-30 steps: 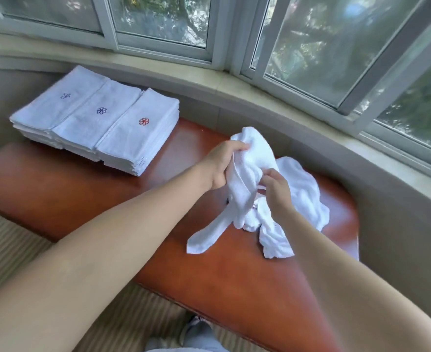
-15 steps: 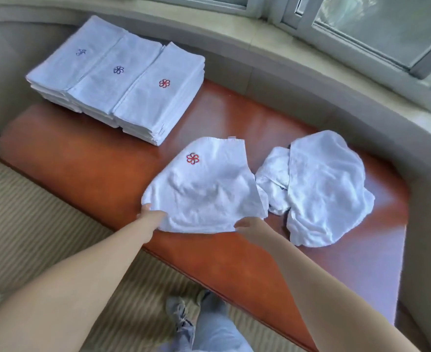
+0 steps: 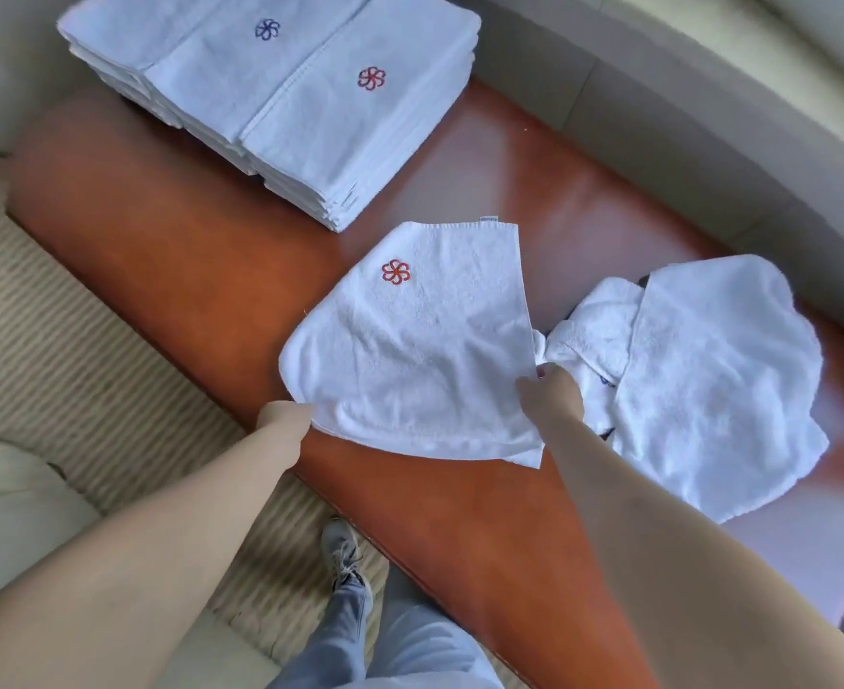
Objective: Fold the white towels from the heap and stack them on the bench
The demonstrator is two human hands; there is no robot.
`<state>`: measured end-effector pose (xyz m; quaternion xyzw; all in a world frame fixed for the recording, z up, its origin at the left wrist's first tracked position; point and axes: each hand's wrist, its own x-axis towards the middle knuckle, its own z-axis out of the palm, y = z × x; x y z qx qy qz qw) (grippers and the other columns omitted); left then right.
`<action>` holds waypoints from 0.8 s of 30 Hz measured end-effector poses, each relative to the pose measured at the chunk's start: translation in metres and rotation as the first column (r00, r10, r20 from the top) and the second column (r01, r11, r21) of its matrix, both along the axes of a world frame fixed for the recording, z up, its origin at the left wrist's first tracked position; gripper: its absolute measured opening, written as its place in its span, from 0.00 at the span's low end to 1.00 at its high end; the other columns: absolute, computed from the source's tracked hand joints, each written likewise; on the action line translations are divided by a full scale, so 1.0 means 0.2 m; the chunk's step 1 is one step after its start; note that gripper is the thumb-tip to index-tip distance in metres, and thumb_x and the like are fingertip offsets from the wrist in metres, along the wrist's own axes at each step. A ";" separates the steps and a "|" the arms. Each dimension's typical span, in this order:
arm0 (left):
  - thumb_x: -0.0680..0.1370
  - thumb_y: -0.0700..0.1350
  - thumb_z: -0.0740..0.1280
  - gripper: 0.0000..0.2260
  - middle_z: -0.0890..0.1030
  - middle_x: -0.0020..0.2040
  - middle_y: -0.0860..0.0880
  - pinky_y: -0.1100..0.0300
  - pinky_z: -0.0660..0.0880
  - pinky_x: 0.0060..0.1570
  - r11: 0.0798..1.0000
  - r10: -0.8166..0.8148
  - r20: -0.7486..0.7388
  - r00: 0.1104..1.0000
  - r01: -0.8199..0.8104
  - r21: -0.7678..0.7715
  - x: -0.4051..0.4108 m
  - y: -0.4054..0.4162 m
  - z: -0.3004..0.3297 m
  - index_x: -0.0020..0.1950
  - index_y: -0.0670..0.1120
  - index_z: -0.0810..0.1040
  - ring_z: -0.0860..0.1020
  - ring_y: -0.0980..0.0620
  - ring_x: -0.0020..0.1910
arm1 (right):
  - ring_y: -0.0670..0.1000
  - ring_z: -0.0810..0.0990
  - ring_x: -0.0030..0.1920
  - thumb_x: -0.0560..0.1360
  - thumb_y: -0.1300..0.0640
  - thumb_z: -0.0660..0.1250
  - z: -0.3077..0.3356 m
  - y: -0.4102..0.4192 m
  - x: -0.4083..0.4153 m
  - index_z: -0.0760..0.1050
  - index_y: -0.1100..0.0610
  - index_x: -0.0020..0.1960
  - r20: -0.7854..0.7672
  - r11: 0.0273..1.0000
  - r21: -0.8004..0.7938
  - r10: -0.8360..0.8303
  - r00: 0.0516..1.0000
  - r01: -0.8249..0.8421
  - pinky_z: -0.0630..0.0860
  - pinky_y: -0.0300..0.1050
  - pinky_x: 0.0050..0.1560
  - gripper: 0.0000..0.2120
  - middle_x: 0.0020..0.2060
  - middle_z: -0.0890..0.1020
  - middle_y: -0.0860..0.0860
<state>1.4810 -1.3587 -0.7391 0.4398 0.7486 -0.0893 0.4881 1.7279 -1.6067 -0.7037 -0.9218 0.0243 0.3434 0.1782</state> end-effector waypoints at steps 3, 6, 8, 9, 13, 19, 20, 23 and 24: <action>0.79 0.38 0.66 0.05 0.79 0.46 0.42 0.54 0.74 0.47 0.999 -0.049 0.007 0.999 0.049 0.002 -0.02 0.02 -0.01 0.44 0.40 0.79 0.76 0.45 0.42 | 0.55 0.77 0.40 0.71 0.53 0.61 0.00 0.00 -0.01 0.71 0.53 0.40 -0.059 0.994 -0.062 0.087 0.994 -0.090 0.74 0.48 0.48 0.04 0.36 0.78 0.49; 0.79 0.39 0.61 0.08 0.81 0.47 0.42 0.53 0.72 0.46 0.996 -0.069 0.059 0.996 0.066 0.052 -0.01 0.03 0.05 0.50 0.39 0.80 0.76 0.44 0.44 | 0.55 0.79 0.44 0.72 0.51 0.59 0.05 -0.01 0.03 0.75 0.55 0.44 -0.114 0.994 -0.103 0.035 0.993 -0.047 0.78 0.53 0.56 0.09 0.41 0.81 0.51; 0.78 0.40 0.61 0.11 0.84 0.50 0.43 0.53 0.72 0.47 0.994 -0.077 0.141 0.987 0.064 0.093 0.03 0.06 0.12 0.53 0.40 0.82 0.80 0.43 0.47 | 0.55 0.78 0.41 0.74 0.55 0.61 0.10 -0.01 0.08 0.75 0.58 0.42 -0.095 1.000 -0.024 -0.010 0.995 0.008 0.79 0.49 0.49 0.08 0.39 0.80 0.52; 0.78 0.40 0.61 0.11 0.85 0.51 0.44 0.54 0.74 0.48 0.993 -0.068 0.194 0.979 0.048 0.106 0.06 0.07 0.17 0.53 0.41 0.82 0.82 0.43 0.49 | 0.54 0.75 0.38 0.74 0.57 0.62 0.14 0.00 0.11 0.75 0.61 0.40 -0.069 0.997 0.058 -0.039 0.997 0.043 0.75 0.47 0.43 0.08 0.37 0.78 0.52; 0.79 0.35 0.64 0.07 0.82 0.45 0.47 0.60 0.77 0.47 0.988 -0.014 0.412 0.911 -0.052 0.148 0.24 0.17 0.42 0.48 0.45 0.81 0.79 0.46 0.47 | 0.52 0.61 0.34 0.72 0.57 0.66 0.38 -0.03 0.17 0.72 0.56 0.38 0.010 0.883 0.426 -0.223 0.975 0.198 0.59 0.45 0.35 0.06 0.32 0.65 0.50; 0.78 0.34 0.64 0.13 0.82 0.50 0.41 0.52 0.78 0.58 0.983 -0.067 0.629 0.775 -0.056 0.173 0.36 0.32 0.94 0.61 0.41 0.80 0.80 0.45 0.50 | 0.53 0.68 0.38 0.71 0.56 0.68 0.92 -0.16 0.19 0.76 0.54 0.36 0.067 0.709 0.621 -0.473 0.878 0.334 0.68 0.47 0.39 0.05 0.35 0.71 0.50; 0.78 0.35 0.64 0.13 0.82 0.51 0.42 0.52 0.78 0.59 0.980 -0.091 0.648 0.756 -0.046 0.192 0.37 0.35 1.03 0.61 0.41 0.81 0.80 0.45 0.50 | 0.52 0.71 0.39 0.72 0.57 0.68 1.01 -0.19 0.19 0.79 0.52 0.38 0.086 0.679 0.653 -0.506 0.858 0.335 0.72 0.47 0.42 0.04 0.37 0.74 0.50; 0.81 0.38 0.64 0.08 0.82 0.52 0.45 0.53 0.79 0.60 0.975 -0.160 0.729 0.665 -0.008 0.221 0.36 0.39 1.27 0.56 0.45 0.81 0.80 0.47 0.52 | 0.50 0.75 0.41 0.76 0.55 0.68 1.25 -0.29 0.16 0.80 0.49 0.44 0.117 0.613 0.735 -0.536 0.836 0.290 0.78 0.43 0.43 0.04 0.42 0.78 0.50; 0.81 0.39 0.64 0.06 0.82 0.51 0.45 0.53 0.79 0.58 0.970 -0.189 0.747 0.638 0.004 0.242 0.35 0.41 1.34 0.55 0.46 0.79 0.80 0.48 0.50 | 0.49 0.76 0.40 0.78 0.54 0.68 1.32 -0.32 0.14 0.80 0.49 0.46 0.139 0.626 0.736 -0.512 0.848 0.258 0.79 0.42 0.43 0.04 0.42 0.79 0.50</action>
